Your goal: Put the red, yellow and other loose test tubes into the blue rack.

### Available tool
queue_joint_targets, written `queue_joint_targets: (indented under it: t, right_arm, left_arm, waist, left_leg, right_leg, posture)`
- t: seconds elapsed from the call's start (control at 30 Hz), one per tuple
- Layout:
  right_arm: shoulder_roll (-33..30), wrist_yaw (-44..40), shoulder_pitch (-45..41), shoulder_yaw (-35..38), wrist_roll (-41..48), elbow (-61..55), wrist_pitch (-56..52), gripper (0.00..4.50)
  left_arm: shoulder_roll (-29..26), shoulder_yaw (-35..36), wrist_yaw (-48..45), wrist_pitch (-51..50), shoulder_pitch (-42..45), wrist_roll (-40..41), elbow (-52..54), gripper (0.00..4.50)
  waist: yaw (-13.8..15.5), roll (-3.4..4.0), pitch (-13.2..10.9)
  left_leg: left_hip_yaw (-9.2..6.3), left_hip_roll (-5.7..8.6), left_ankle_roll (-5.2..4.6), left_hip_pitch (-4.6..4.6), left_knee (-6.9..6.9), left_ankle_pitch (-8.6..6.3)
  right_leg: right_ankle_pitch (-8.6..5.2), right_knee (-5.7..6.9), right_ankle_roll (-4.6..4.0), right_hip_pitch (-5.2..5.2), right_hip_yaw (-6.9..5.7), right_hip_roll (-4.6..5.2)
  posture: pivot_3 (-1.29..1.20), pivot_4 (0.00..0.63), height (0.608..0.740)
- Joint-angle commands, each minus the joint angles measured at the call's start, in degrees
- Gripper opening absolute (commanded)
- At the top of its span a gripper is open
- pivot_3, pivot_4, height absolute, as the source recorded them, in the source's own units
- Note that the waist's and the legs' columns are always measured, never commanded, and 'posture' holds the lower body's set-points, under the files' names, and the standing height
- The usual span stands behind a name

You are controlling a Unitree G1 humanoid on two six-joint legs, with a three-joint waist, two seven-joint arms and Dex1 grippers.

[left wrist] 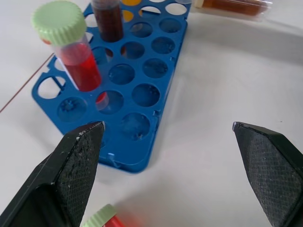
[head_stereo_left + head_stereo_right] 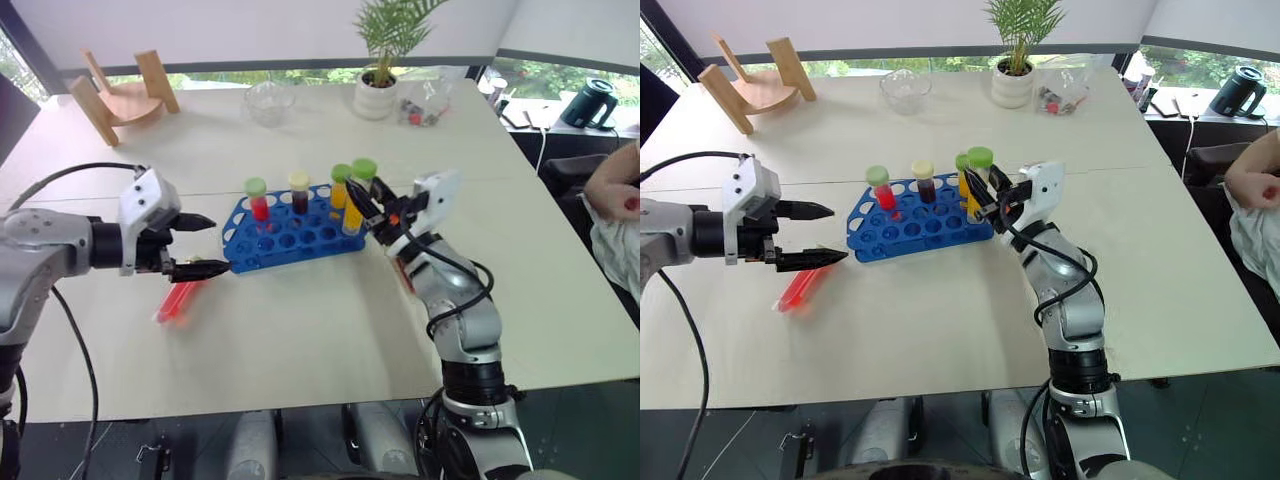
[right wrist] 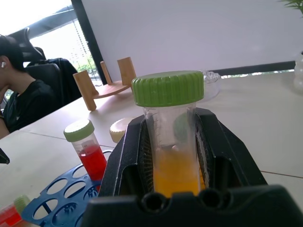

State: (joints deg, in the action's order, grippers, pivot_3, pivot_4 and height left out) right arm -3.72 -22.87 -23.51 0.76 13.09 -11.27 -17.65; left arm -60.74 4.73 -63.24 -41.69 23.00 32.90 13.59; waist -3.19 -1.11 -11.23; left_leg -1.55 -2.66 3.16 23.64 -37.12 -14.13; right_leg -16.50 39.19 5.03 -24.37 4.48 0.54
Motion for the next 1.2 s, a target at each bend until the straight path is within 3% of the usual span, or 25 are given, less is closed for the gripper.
queue_joint_targets:
  t: [0.03,0.87,1.13,1.2]
  right_arm:
    - [-0.9,-0.7,-0.8,-1.2,-1.1,1.7,4.7,0.81]
    - [-0.5,0.3,0.5,-6.3,-5.1,10.8,15.7,0.81]
    - [-1.8,0.9,4.0,-8.1,-5.4,1.4,11.6,4.47]
    - [-5.0,0.0,3.4,-6.1,-5.1,-1.1,10.0,4.47]
  left_arm:
    - [-0.1,-0.3,-0.3,0.4,1.9,-1.0,-0.5,4.50]
    - [2.4,0.1,1.5,0.8,0.7,-2.1,-0.3,4.50]
    - [3.4,-0.4,1.7,1.3,1.0,-2.6,-0.6,4.50]
    - [3.5,-0.6,1.5,1.6,1.2,-2.8,-0.6,4.50]
  waist:
    - [-0.1,0.00,0.0]
    - [-0.6,-0.01,0.0]
    - [-0.7,-0.01,0.0]
    - [-0.6,-0.01,0.0]
  left_leg:
    - [-0.01,0.00,0.00,0.00,0.01,0.00]
    - [-0.02,-0.01,0.00,-0.04,0.03,0.00]
    - [-0.03,-0.01,0.00,-0.04,0.02,0.00]
    - [-0.02,0.00,0.00,-0.04,0.01,0.00]
  right_leg:
    - [0.00,0.00,0.00,0.00,0.00,0.00]
    - [0.00,0.01,-0.01,0.03,0.00,0.00]
    - [0.00,0.03,-0.01,0.03,0.00,0.00]
    - [0.00,0.03,0.00,0.03,0.00,0.01]
  posture:
    - [0.00,0.150,0.740]
    - [0.00,0.150,0.740]
    - [0.00,0.150,0.740]
    - [0.00,0.150,0.740]
